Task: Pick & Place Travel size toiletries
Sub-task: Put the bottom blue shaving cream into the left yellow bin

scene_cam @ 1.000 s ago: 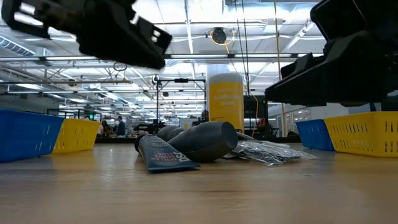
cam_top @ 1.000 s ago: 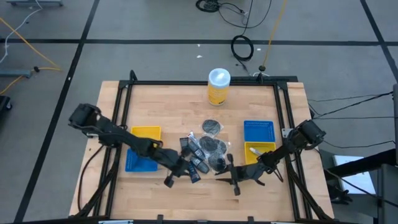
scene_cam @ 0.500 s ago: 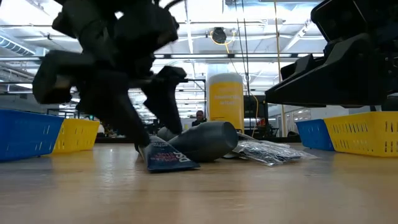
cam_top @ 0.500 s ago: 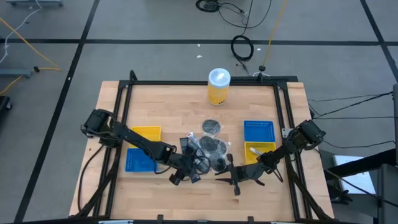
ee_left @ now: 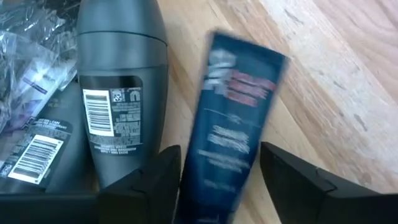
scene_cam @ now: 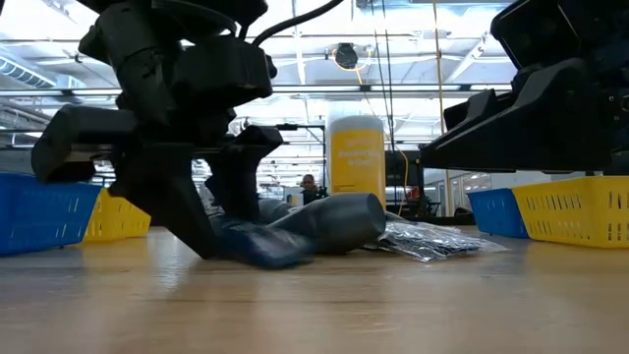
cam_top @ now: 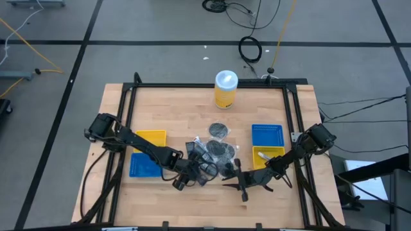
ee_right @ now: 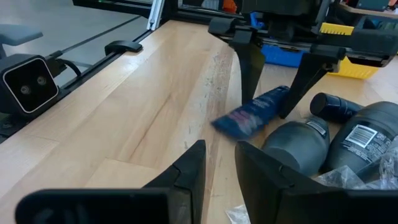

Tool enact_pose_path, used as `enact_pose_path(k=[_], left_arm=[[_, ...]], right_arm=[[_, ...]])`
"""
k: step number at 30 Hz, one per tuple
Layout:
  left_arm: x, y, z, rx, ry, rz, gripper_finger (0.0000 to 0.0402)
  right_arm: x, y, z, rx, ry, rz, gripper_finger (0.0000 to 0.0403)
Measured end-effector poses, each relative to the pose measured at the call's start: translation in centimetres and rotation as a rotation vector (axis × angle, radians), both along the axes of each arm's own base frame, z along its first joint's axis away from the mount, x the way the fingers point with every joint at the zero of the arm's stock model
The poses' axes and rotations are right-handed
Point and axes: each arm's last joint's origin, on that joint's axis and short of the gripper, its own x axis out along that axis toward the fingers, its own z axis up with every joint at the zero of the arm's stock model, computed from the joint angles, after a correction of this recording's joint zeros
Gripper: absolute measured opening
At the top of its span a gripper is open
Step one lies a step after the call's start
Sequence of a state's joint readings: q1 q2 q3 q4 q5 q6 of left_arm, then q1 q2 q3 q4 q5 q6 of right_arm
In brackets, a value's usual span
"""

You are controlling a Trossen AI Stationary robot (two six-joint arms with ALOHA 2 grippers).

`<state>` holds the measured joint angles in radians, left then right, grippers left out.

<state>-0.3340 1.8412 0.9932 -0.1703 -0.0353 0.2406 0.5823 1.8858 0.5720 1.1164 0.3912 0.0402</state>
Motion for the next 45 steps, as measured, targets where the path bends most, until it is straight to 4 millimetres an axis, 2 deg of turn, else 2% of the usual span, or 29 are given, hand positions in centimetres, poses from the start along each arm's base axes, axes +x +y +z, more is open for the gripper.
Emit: enact_pose_path(k=[14,21,24,29,33,37,40,45], left_arm=[[-0.1,-0.9,0.2,-0.107,0.005,0.163,0.0085],[-1.3,-3.1,0.8,-0.12,-0.013,0.229,0.0073],[-2.2,-3.9,2.2,-0.136,-0.03,0.247,0.0072],[-4.6,-3.9,4.9,-0.093,-0.02,0.34,0.0071],[-7.2,-3.0,7.2,-0.015,0.007,0.442,0.0071],[-9.7,-0.7,8.9,0.076,0.079,0.584,0.0071],[-11.2,1.3,9.6,0.148,0.16,0.68,0.0071],[-12.5,4.6,10.0,0.281,0.311,0.791,0.0071]], right_arm=[[0.0,0.0,-0.1,-0.005,0.008,0.0,0.0077],[0.0,0.0,-0.1,-0.004,0.008,0.0,0.0077],[0.0,0.0,-0.1,-0.002,0.009,-0.001,0.0077],[0.0,0.0,-0.1,-0.001,0.007,-0.001,0.0077],[0.0,0.0,-0.1,0.0,0.006,-0.001,0.0077],[0.0,0.0,-0.1,0.0,0.006,-0.001,0.0077],[0.0,0.0,0.0,0.001,0.005,-0.001,0.0077],[0.0,0.0,0.0,0.001,0.005,-0.001,0.0077]])
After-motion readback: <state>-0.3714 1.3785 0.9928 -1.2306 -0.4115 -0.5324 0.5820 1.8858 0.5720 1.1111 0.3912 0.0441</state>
